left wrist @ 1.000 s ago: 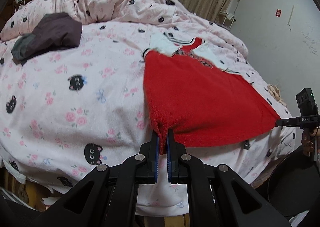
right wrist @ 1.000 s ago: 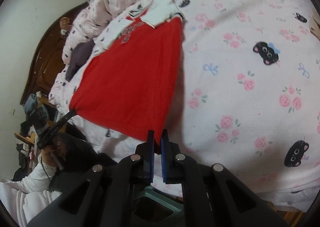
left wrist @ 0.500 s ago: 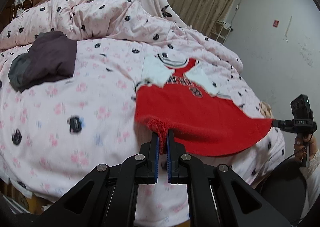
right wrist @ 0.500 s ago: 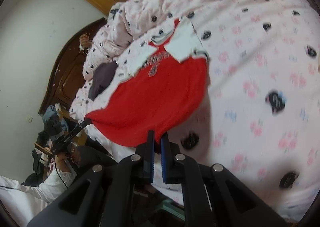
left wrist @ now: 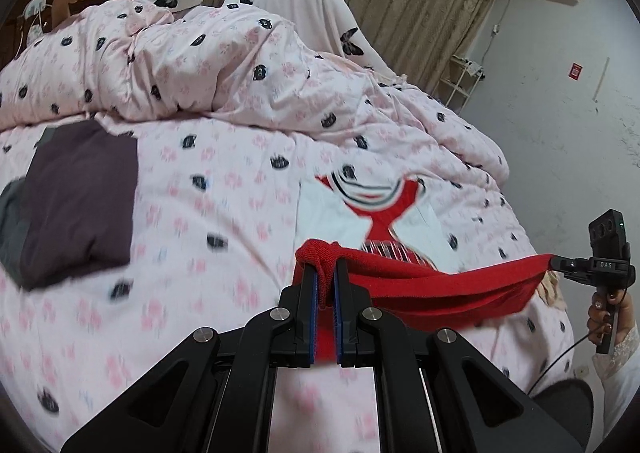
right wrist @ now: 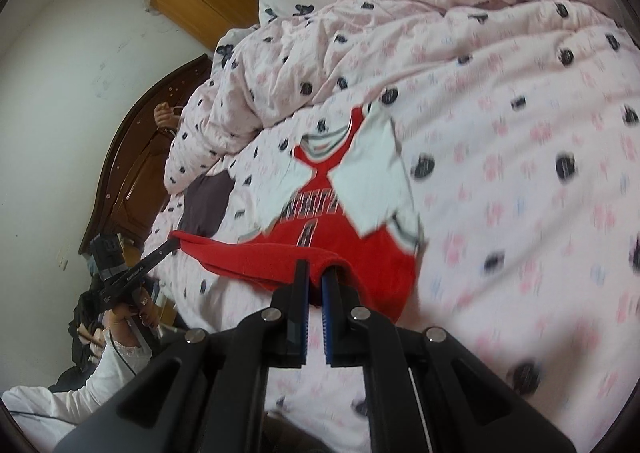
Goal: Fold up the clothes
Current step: 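Grasp the jersey hem edge with the left tool and lift it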
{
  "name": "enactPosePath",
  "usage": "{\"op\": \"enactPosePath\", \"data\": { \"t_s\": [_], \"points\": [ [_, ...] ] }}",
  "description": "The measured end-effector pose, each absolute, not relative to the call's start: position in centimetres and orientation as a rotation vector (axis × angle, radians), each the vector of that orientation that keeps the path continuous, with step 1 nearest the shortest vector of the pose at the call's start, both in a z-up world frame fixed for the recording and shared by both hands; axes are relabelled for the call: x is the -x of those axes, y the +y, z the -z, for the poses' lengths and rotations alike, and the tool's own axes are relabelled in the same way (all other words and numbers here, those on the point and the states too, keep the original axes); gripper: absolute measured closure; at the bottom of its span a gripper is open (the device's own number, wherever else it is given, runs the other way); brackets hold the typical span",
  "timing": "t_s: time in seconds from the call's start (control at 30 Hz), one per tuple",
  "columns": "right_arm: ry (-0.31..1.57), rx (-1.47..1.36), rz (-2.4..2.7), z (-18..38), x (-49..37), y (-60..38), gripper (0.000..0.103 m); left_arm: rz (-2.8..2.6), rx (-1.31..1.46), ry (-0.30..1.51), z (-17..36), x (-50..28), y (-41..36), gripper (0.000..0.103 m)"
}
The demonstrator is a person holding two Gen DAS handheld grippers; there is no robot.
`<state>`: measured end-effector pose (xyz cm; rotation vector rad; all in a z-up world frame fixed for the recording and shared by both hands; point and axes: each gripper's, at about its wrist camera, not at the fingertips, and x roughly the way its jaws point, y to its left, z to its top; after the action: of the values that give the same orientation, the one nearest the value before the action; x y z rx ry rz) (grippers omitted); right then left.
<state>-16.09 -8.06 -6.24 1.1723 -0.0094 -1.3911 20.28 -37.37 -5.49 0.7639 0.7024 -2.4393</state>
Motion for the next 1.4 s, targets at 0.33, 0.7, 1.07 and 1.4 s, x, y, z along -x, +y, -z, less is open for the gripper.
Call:
{"op": "enactPosePath", "data": {
  "t_s": [0.33,0.7,1.07,1.4],
  "points": [
    [-0.025,-1.194,1.411,7.3,22.0,-16.4,0.097,2.389,-0.764,0.742,7.6,-13.9,-44.1,0.098],
    [0.019,-1.261,1.428,11.2,26.6,-23.7,0.097,2.321,-0.833,0.789,12.3,-9.1,-49.5,0.098],
    [0.062,-1.322,1.438,14.8,28.8,-26.7,0.097,2.259,-0.869,0.852,15.6,-7.1,-52.3,0.097],
    [-0.028,-1.392,1.435,15.8,31.1,-27.9,0.093,2.176,-0.789,0.928,16.5,-8.1,-54.8,0.081]
  ]
}}
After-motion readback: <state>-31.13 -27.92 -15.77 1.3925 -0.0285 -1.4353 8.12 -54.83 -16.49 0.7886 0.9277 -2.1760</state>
